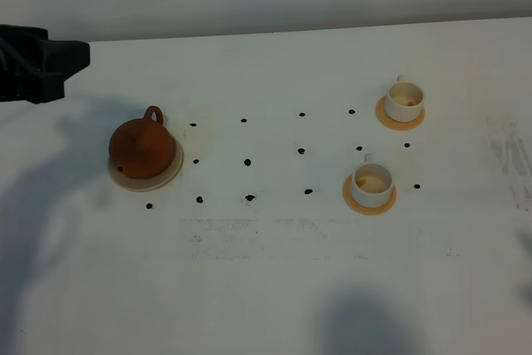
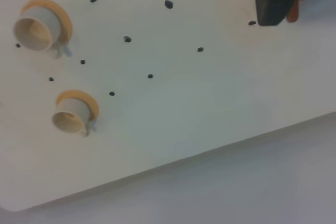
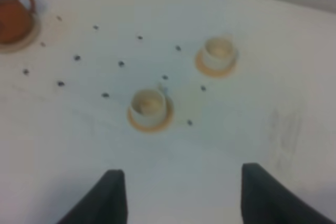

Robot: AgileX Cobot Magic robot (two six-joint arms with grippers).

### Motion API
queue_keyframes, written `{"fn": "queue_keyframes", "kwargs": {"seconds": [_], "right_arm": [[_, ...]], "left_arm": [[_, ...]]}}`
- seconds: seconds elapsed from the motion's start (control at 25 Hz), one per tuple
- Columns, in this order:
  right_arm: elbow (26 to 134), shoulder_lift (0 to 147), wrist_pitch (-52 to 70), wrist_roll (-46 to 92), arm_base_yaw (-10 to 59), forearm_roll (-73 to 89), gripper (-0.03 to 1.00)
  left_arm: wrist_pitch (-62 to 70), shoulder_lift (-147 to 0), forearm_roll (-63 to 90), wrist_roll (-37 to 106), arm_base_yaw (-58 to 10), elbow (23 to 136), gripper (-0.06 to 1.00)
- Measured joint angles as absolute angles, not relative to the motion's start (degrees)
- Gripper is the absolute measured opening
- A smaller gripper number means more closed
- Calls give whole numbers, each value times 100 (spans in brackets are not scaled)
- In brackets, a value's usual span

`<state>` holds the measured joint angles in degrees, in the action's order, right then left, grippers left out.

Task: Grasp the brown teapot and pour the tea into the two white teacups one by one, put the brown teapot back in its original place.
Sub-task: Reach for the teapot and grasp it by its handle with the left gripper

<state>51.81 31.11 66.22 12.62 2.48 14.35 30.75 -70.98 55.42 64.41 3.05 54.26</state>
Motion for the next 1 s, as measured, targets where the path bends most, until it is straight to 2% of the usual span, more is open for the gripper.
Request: {"fn": "queue_keyframes", "kwargs": {"seconds": [0.44,0.72,1.0], "right_arm": [[4033,1312,6800,549,248,675,47],[3190,668,6749,395,248,399,47],[3095,10,6633,310,248,376,47]], "left_arm": [[2941,-7235,4227,4825,305,5426,53],[2933,-7930,4082,4494,305,5819,53],[2883,-8461,3837,3994,305,6427,53]]}}
